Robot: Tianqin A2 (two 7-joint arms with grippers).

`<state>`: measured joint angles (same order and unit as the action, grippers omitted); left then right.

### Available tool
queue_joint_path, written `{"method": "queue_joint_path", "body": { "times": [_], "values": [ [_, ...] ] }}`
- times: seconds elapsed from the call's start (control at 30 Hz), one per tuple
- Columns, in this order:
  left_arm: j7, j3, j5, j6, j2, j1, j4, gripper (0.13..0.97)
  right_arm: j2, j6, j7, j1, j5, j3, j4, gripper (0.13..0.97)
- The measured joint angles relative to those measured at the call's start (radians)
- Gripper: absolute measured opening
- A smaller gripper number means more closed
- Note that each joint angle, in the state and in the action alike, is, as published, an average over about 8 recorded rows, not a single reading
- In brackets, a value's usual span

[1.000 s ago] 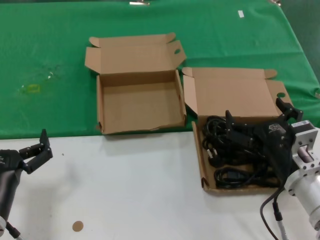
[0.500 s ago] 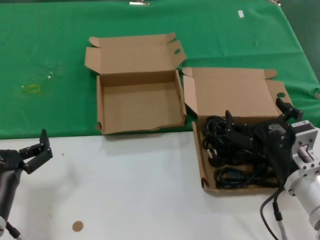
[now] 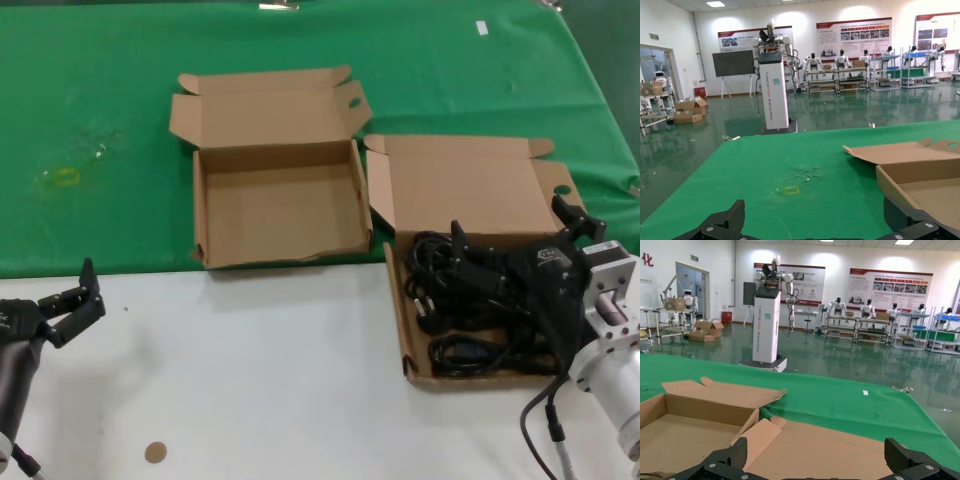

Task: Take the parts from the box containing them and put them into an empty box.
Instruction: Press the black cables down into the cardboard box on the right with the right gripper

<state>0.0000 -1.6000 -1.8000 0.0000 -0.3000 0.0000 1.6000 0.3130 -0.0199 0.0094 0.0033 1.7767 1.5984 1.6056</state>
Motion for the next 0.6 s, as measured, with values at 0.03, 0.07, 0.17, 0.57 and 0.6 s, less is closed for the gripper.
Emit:
{"method": "queue_joint_path", "body": {
  "times": [0.03, 0.07, 0.17, 0.57, 0.6],
  "values": [
    [0.000, 0.000, 0.000, 0.000, 0.000, 0.000, 0.000, 0.966, 0.000, 0.000, 0.000, 0.000, 0.000, 0.000, 0.000, 0.966],
    [0.000, 0.000, 0.000, 0.000, 0.000, 0.000, 0.000, 0.966, 0.000, 0.000, 0.000, 0.000, 0.000, 0.000, 0.000, 0.966],
    [0.000, 0.000, 0.000, 0.000, 0.000, 0.000, 0.000, 0.966, 0.000, 0.000, 0.000, 0.000, 0.000, 0.000, 0.000, 0.966],
    [0.000, 0.000, 0.000, 0.000, 0.000, 0.000, 0.000, 0.966, 0.000, 0.000, 0.000, 0.000, 0.000, 0.000, 0.000, 0.966],
    [0.000, 0.000, 0.000, 0.000, 0.000, 0.000, 0.000, 0.966, 0.000, 0.000, 0.000, 0.000, 0.000, 0.000, 0.000, 0.966]
  ]
}}
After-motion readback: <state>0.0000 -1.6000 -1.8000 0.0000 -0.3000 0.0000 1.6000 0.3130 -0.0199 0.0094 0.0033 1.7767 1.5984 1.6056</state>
